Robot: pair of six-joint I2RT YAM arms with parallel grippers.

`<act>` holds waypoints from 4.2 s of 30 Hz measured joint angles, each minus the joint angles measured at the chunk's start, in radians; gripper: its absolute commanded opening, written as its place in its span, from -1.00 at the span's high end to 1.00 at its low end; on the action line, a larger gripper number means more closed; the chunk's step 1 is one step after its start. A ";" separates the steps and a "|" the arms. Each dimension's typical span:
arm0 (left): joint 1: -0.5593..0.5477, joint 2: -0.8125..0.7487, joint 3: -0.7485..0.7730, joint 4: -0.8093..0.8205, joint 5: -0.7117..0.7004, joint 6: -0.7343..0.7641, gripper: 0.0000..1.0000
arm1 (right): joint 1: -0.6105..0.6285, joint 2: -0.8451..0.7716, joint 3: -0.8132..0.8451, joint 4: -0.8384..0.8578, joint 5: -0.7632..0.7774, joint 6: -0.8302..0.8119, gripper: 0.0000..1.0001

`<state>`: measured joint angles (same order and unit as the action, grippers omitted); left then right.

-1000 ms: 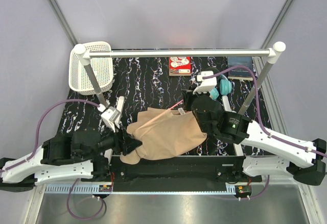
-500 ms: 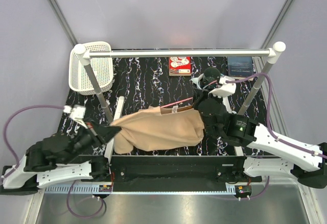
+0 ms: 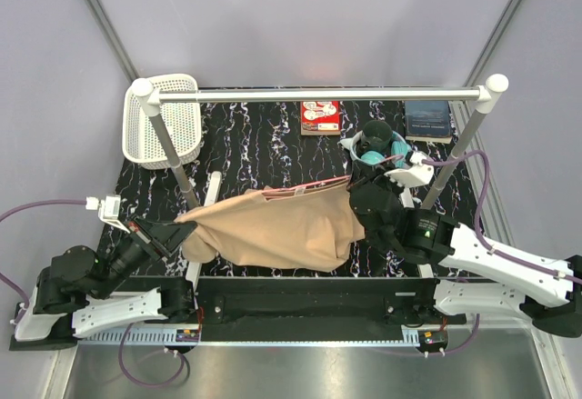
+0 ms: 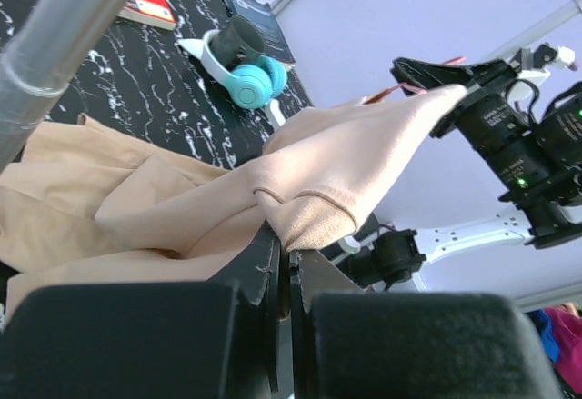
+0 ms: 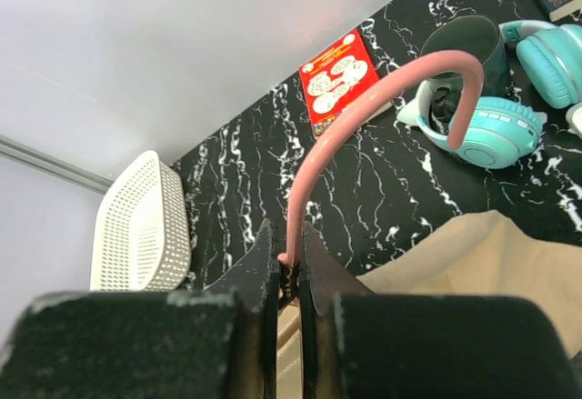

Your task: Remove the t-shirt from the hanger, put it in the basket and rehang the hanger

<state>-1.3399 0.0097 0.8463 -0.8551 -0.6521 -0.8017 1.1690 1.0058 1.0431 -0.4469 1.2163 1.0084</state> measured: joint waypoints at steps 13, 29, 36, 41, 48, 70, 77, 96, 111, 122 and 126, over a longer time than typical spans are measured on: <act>0.000 0.000 0.000 -0.038 -0.032 0.000 1.00 | 0.000 -0.058 -0.023 -0.011 -0.008 0.086 1.00; 0.001 0.571 0.072 0.116 -0.035 0.125 1.00 | -0.001 -0.037 0.097 0.105 -0.761 -0.180 1.00; 0.012 0.828 0.177 0.221 -0.027 0.230 1.00 | -0.001 -0.121 0.021 0.144 -1.034 -0.297 1.00; 0.119 0.976 0.210 0.257 0.068 0.251 1.00 | -0.001 -0.298 -0.030 0.055 -1.072 -0.366 1.00; 0.297 1.126 0.249 0.275 0.226 0.261 1.00 | -0.001 -0.473 -0.017 -0.131 -1.025 -0.386 1.00; 0.352 1.642 0.273 0.475 0.440 0.372 -0.93 | -0.001 -0.534 -0.013 -0.458 -0.820 -0.356 1.00; 0.353 1.432 0.170 0.465 0.610 0.535 -0.98 | -0.001 -0.553 0.028 -0.529 -0.779 -0.356 1.00; 0.327 1.693 0.339 0.275 0.861 1.180 -0.98 | -0.001 -0.567 0.030 -0.552 -0.764 -0.356 1.00; 0.314 1.872 0.382 0.309 0.803 1.229 -0.45 | -0.001 -0.602 0.023 -0.554 -0.763 -0.360 1.00; 0.318 1.881 0.370 0.441 0.721 1.199 0.88 | -0.001 -0.626 0.018 -0.562 -0.761 -0.360 1.00; 0.317 1.862 0.343 0.469 0.702 1.193 1.00 | -0.001 -0.626 0.017 -0.568 -0.761 -0.359 1.00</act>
<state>-1.0233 1.8721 1.1896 -0.3859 0.0498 0.3912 1.1679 0.3794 1.0599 -1.0153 0.4553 0.6491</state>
